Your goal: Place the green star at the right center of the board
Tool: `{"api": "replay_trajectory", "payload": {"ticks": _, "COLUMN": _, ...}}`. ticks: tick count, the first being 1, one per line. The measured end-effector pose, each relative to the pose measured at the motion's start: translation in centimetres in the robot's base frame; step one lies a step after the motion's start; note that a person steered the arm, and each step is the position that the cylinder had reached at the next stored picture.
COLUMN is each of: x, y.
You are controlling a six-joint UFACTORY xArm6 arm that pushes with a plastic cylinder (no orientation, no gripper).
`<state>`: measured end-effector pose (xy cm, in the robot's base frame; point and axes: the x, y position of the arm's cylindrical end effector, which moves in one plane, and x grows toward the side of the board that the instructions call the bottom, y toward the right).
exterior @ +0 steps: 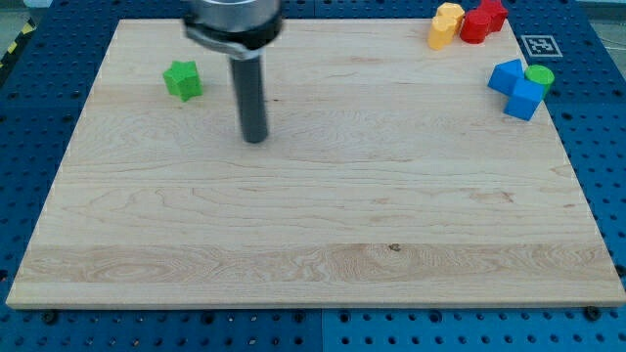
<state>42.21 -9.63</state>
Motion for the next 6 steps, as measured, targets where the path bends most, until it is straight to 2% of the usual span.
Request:
{"api": "replay_trajectory", "payload": {"ticks": 2, "x": 0.0, "y": -8.8}}
{"api": "replay_trajectory", "payload": {"ticks": 3, "x": -0.9, "y": -10.7}}
{"api": "replay_trajectory", "payload": {"ticks": 6, "x": -7.4, "y": -8.5}}
